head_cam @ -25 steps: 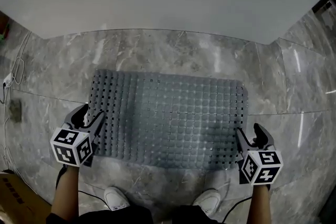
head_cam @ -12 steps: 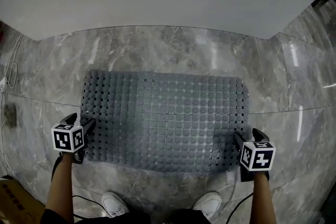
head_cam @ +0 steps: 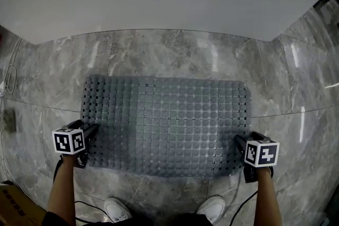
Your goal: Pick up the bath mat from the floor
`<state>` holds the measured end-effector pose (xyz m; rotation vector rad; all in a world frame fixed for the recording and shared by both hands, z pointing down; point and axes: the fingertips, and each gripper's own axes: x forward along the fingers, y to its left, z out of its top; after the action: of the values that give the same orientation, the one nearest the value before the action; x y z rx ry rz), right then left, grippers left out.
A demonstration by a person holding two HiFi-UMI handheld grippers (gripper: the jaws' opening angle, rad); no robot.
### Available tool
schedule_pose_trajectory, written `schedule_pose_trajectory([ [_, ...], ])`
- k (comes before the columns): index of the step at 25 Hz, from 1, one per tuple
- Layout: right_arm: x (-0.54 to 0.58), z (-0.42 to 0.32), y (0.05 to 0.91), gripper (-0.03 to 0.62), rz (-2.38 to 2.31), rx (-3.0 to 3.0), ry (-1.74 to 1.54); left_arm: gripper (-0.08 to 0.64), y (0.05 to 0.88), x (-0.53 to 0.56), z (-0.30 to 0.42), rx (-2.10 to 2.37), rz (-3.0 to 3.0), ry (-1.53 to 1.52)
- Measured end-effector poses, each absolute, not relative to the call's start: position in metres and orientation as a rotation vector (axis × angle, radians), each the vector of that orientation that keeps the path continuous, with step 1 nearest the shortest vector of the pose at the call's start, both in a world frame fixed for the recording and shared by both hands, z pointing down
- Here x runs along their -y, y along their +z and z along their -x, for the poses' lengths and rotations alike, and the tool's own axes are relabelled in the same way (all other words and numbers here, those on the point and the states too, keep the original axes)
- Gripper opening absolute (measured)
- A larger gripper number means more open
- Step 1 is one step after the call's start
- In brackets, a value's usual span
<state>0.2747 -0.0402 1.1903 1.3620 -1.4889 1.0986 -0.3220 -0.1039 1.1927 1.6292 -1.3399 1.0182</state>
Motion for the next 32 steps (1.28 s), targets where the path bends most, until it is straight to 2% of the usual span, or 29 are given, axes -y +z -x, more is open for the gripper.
schedule_pose_trajectory([
  [4, 0.042, -0.273, 1.191, 0.307, -1.316, 1.474, 1.096, 0.339, 1.193, 0.104, 0.322, 1.341, -1.632, 1.021],
  [7, 0.043, -0.269, 1.190, 0.272, -1.294, 1.472, 1.074, 0.321, 1.192, 0.104, 0.320, 1.343, -1.629, 1.029],
  [10, 0.042, -0.266, 1.190, 0.260, -1.298, 1.486, 1.066, 0.239, 1.191, 0.104, 0.316, 1.352, -1.636, 1.064],
  [15, 0.040, -0.252, 1.187, 0.130, -1.286, 1.527, 1.007, 0.143, 1.190, 0.103, 0.303, 1.336, -1.694, 1.124],
  [19, 0.039, -0.250, 1.181, 0.104, -1.300, 1.548, 0.951, 0.077, 1.184, 0.102, 0.294, 1.330, -1.740, 1.074],
  [26, 0.039, -0.239, 1.150, 0.089, -1.345, 1.662, 0.851, 0.058, 1.147, 0.102, 0.287, 1.346, -1.831, 0.915],
  [32, 0.037, -0.219, 1.087, 0.083, -1.392, 1.749, 0.710, 0.057, 1.095, 0.098, 0.266, 1.362, -1.914, 0.835],
])
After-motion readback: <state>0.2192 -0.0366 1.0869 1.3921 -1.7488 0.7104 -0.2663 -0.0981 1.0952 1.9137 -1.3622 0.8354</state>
